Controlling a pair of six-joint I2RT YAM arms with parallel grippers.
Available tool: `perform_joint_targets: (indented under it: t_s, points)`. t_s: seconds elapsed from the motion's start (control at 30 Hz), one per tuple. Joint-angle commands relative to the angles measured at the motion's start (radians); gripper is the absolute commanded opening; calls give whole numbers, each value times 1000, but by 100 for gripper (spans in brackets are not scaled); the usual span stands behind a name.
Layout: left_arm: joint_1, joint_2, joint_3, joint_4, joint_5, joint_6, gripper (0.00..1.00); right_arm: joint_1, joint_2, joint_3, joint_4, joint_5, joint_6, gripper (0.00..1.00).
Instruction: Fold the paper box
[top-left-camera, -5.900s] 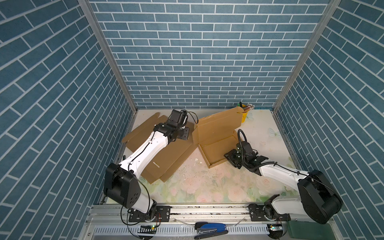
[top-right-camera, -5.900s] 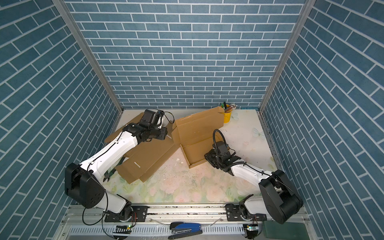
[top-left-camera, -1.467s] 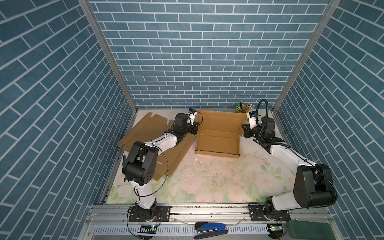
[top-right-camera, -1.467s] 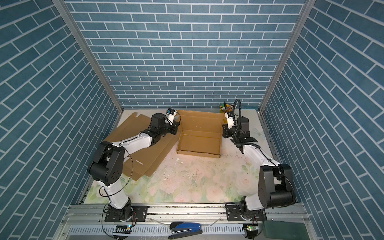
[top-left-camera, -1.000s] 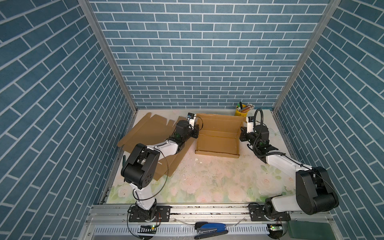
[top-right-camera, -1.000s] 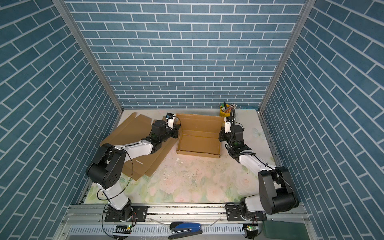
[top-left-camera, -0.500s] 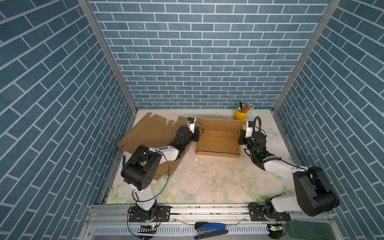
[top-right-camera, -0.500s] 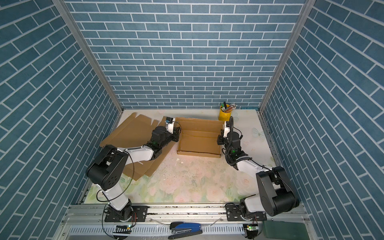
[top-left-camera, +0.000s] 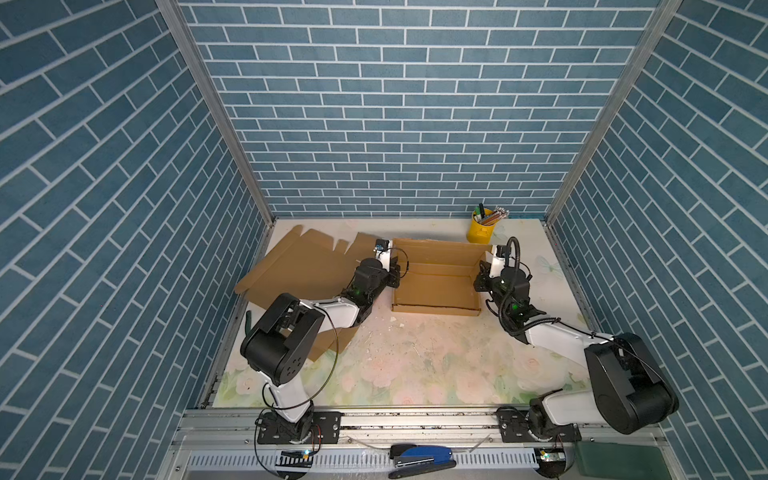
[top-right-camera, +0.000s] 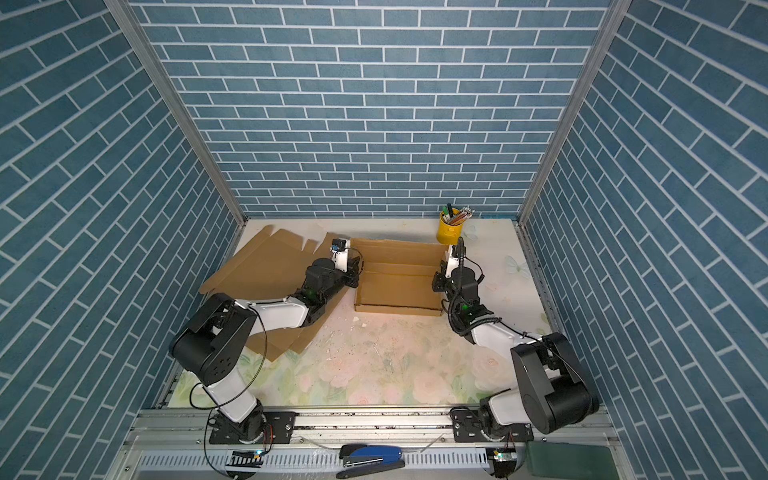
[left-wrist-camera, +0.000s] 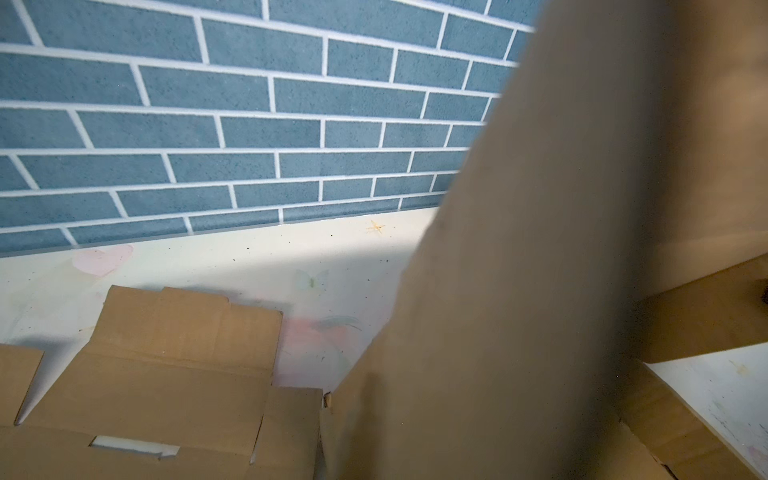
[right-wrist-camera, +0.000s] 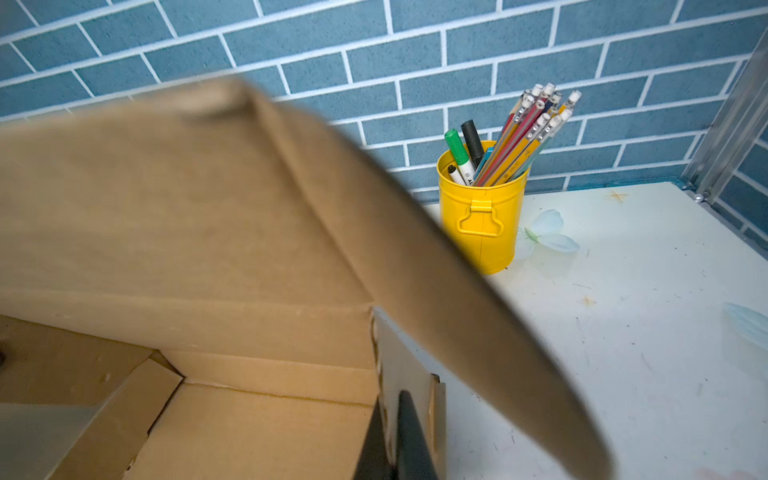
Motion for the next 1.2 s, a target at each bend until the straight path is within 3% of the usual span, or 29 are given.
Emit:
perform_joint_targets:
  t_s: [0.0,0.47,1.17]
  points:
    - [-74,26,6,-121,109,-13,1,62,31,-33,-50,-116,53,0]
    - [-98,62,86,-179,134,16,1,74,58,-12,-36,-139,69,0]
    - [-109,31,37,-221,119,68,1,74,27,-118,15,-100,52,0]
